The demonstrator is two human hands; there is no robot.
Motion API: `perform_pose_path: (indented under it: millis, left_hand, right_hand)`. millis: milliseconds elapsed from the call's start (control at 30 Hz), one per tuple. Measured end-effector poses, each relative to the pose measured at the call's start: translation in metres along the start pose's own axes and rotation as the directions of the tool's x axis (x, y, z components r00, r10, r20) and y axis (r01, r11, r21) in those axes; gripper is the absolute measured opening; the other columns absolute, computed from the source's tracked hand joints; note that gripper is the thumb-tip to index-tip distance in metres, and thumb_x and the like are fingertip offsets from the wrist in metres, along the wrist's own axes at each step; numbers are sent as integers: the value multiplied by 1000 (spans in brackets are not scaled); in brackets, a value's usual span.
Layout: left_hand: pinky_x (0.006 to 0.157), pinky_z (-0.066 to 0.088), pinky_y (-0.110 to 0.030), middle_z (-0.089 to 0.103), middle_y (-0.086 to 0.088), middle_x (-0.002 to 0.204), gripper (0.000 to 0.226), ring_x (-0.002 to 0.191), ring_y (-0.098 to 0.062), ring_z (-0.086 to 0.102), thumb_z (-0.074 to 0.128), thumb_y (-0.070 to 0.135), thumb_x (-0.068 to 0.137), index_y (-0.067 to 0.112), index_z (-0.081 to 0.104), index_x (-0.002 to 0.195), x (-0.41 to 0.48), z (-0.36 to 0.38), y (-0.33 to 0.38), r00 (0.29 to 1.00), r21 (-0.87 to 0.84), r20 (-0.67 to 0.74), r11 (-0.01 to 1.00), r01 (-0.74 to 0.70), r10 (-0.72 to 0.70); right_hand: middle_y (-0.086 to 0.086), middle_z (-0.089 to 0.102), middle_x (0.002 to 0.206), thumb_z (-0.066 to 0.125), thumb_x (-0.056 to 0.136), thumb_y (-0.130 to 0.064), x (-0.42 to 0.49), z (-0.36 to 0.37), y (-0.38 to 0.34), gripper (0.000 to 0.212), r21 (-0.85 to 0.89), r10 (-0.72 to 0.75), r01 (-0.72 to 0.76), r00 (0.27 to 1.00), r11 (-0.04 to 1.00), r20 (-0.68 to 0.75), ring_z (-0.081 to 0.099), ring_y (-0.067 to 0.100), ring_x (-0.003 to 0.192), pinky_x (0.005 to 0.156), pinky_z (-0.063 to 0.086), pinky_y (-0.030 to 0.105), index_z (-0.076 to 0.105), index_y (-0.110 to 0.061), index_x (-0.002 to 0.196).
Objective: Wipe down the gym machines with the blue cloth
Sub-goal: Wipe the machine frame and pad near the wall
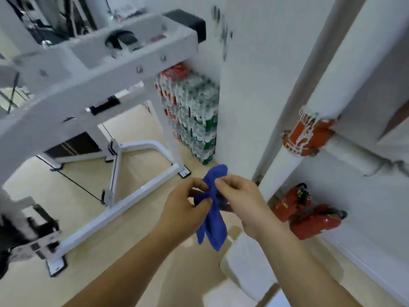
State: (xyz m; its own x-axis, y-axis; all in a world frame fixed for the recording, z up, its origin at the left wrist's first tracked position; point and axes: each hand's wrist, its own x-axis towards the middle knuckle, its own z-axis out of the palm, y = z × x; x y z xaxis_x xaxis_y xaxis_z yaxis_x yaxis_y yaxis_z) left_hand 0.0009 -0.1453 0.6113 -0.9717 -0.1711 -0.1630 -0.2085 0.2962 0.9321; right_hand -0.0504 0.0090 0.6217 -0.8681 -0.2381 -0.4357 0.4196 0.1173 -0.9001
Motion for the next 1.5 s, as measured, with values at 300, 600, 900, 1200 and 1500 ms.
perform_pose_path:
  millis: [300, 600, 900, 1200, 1500]
  left_hand:
    - [71, 57, -18, 70, 23, 106, 51, 94, 2, 68, 79, 17, 88, 49, 57, 120, 4, -90, 67, 987, -298, -161, 954, -31, -18]
    - [75, 60, -61, 77, -8, 94, 8, 81, -36, 75, 61, 23, 100, 30, 66, 101, 119, -169, 98, 993, -312, -119, 950, -22, -16]
    - [73, 57, -28, 74, 15, 82, 4, 77, -6, 70, 68, 31, 96, 35, 68, 94, 283, -203, 141, 961, 0, -255, 994, -111, 108]
    - [74, 48, -20, 69, 22, 92, 17, 84, -3, 64, 63, 30, 95, 37, 64, 110, 454, -230, 223, 767, 407, -432, 861, -304, 475]
    - [126, 12, -46, -6, -5, 172, 64, 158, -28, -1, 33, 47, 107, 35, 5, 163, 504, -193, 136, 900, 886, 147, 350, -305, 410]
  right_hand:
    - [8, 77, 93, 55, 106, -28, -11, 83, -116, 23, -121, -157, 175, 976, 977, 149, 74, 19, 86, 83, 60, 36, 71, -14, 100]
    - [2, 68, 94, 46, 109, -30, 100, 136, -208, 19, -259, -337, 313, 940, 913, -52, 61, 13, 80, 73, 53, 32, 60, -21, 101]
    - [2, 74, 91, 59, 103, -31, 240, 105, -262, 15, -276, -368, 323, 921, 905, -129, 71, 23, 88, 83, 61, 45, 68, -20, 98]
    - [-2, 68, 92, 56, 103, -28, 412, 58, -338, 11, -298, -500, 438, 847, 848, -179, 62, 11, 81, 67, 45, 20, 63, -25, 96]
    - [-7, 51, 149, 49, 104, -29, 536, 29, -351, 31, -784, -686, 450, 726, 428, 41, 36, 19, 144, 115, 36, 34, 62, -24, 132]
